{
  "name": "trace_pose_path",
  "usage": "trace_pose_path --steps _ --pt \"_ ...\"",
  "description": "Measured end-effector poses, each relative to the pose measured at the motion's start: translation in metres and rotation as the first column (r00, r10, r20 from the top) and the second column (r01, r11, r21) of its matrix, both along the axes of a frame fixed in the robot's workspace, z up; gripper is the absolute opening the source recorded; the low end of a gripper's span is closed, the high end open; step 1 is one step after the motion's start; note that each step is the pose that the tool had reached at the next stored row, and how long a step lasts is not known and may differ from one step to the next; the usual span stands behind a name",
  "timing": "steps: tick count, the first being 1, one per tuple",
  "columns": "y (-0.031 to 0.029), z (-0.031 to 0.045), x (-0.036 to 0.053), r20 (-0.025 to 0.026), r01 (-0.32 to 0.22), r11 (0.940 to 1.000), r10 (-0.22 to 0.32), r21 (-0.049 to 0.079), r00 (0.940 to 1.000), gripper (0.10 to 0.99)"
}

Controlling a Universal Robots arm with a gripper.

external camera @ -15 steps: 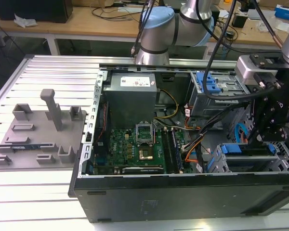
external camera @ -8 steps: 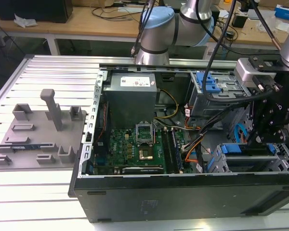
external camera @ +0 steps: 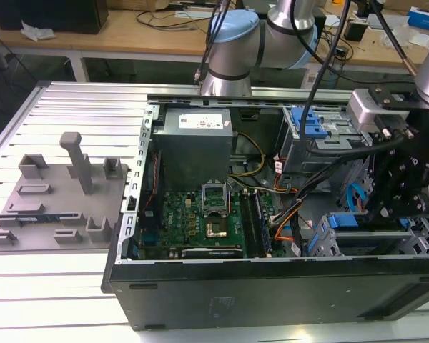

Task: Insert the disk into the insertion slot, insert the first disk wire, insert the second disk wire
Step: 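Insert the second disk wire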

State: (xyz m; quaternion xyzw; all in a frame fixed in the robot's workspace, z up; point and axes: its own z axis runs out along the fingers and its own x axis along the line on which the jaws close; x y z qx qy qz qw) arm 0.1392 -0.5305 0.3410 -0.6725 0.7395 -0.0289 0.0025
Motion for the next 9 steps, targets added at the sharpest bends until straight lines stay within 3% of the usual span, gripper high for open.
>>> trace_pose_path --steps 1,4,6,7,9 --pt "0.0 0.0039 0.0 0.0 0.0 1.0 0.0 -0.001 1.0 0.298" --pt "0.0 0.0145 0.0 0.0 0.0 1.0 0.0 0.0 1.0 0.298" --pt "0.0001 0.0264 0.0 0.0 0.0 1.0 0.0 0.0 1.0 0.298" --pt "0.0003 0.0319 0.0 0.0 0.0 1.0 0.0 0.0 1.0 0.286" --pt "0.0005 0.0414 0.0 0.0 0.0 1.0 0.0 0.0 1.0 0.149"
